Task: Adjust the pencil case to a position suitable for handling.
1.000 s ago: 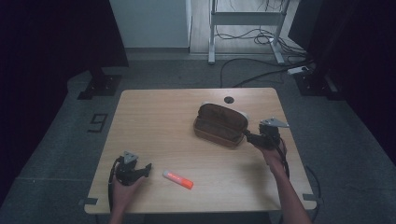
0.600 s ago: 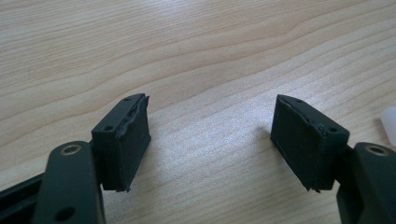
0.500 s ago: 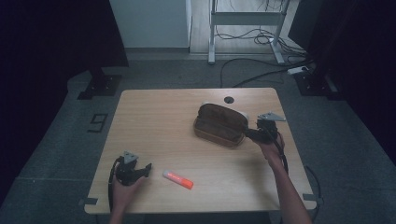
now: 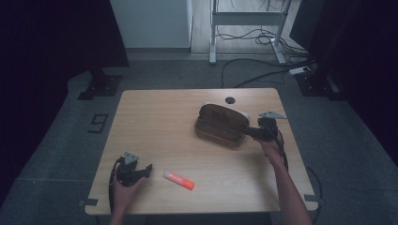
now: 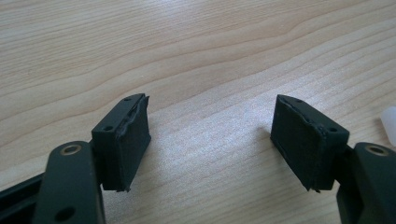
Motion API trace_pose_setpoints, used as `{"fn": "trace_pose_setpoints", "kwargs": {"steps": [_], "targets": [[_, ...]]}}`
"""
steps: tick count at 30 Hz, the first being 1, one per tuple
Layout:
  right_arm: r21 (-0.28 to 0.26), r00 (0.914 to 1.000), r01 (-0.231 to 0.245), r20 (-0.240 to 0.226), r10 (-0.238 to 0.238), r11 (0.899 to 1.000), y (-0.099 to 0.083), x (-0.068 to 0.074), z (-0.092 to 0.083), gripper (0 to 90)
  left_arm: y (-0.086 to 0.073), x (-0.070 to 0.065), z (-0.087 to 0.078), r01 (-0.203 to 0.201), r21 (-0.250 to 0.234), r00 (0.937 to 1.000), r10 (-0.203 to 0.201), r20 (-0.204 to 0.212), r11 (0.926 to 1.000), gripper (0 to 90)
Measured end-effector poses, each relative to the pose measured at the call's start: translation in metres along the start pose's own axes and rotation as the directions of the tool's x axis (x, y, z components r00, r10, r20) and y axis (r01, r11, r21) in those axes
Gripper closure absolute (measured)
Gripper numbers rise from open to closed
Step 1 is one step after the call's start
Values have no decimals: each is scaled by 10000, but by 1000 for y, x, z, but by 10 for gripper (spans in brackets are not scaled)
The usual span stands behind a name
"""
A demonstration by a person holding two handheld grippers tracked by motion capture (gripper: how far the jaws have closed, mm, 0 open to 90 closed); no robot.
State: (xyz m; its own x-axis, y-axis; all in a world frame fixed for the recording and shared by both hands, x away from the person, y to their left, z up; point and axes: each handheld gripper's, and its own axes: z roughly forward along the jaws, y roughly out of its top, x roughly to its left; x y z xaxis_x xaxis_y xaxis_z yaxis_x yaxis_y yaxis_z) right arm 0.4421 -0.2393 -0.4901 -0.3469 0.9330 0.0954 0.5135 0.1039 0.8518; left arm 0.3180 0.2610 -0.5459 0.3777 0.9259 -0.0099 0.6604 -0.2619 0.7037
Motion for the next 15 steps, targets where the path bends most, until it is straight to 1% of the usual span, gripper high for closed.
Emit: {"fn": "trace_pose_setpoints", "kwargs": {"steps": [4, 7, 9, 12, 14, 15], "targets": [[122, 9998, 169, 63, -170, 9998, 4, 1, 5, 232, 0, 0, 0, 0, 2, 10000, 0, 3, 10000, 276], [45, 9997, 240, 65, -241, 9997, 9, 1, 8, 231, 0, 0, 0, -4, 4, 10000, 4, 1, 10000, 276], [145, 9997, 224, 23, -224, 9996, 11, 0, 12, 223, 0, 0, 0, -22, 21, 10000, 22, 3, 10000, 276], [211, 9995, 320, -58, -319, 9993, 13, 0, 19, 220, 0, 0, 0, -19, 21, 10000, 19, 4, 10000, 276], [201, 9989, 456, -95, -455, 9988, 15, 1, 23, 220, 0, 0, 0, -17, 20, 10000, 17, 5, 10000, 276], [104, 9987, 485, -128, -484, 9988, 16, 2, 24, 224, 0, 0, 0, -18, 20, 10000, 18, 6, 10000, 276]]}}
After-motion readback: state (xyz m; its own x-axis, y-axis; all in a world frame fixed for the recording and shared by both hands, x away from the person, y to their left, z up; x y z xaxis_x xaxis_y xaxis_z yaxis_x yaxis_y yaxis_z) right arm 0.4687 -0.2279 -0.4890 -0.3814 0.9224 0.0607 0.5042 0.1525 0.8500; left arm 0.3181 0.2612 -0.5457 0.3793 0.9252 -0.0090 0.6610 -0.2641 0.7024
